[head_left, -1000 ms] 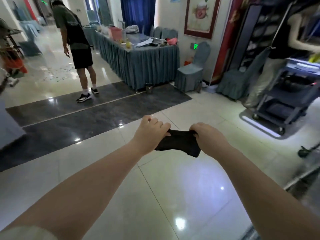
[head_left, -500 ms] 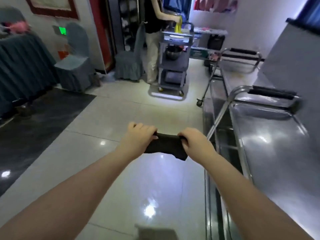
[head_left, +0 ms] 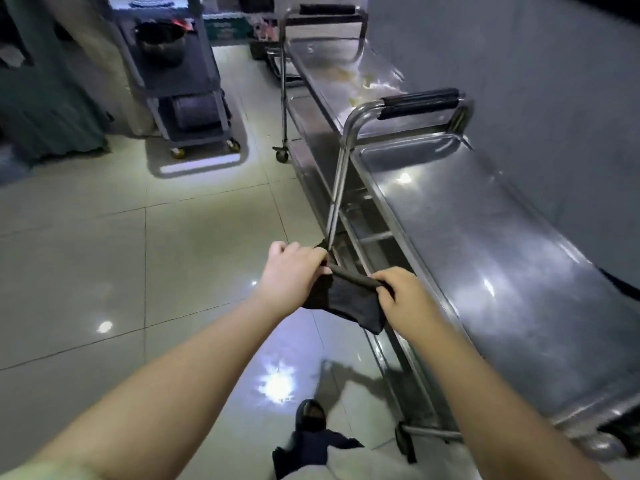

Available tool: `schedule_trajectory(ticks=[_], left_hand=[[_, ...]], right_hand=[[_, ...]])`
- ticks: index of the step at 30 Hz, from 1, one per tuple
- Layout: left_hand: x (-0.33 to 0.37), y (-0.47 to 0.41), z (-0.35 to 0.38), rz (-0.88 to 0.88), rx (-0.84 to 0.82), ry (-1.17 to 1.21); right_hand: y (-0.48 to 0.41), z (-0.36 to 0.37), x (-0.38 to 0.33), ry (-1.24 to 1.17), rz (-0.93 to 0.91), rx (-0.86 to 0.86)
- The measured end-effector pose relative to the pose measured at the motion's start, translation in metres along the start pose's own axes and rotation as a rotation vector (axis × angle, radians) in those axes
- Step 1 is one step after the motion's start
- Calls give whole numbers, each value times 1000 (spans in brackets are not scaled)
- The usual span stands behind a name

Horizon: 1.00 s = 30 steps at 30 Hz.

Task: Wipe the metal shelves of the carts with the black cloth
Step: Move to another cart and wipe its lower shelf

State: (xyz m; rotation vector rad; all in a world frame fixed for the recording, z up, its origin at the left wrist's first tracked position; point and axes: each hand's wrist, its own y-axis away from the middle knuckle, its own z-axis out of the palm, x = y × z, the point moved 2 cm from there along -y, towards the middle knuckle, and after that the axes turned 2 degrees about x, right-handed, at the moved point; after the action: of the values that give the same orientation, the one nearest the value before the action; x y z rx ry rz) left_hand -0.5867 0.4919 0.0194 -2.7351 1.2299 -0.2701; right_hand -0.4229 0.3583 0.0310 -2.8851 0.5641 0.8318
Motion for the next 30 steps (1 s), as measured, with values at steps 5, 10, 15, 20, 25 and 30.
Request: schedule_trajectory(ticks=[5,10,15,20,25,30], left_hand=[[-17,-61,13,53,-41,51],[-46,-118,40,114,-121,55],[-61,-187,71,342,-157,73],[-77,-226,102,627,-222,181],[-67,-245,128,754,-313,240],[-61,-232,165,856,-417,374]], right_hand=[[-57,2,17,-41,88,31],[-103,20,21,-47,196,93],[-134,47,34,-114,336,286],[-136,82,20,-154,650,399],[-134,120,6,-192,895,455],[-116,136,6,-220,1009,398]])
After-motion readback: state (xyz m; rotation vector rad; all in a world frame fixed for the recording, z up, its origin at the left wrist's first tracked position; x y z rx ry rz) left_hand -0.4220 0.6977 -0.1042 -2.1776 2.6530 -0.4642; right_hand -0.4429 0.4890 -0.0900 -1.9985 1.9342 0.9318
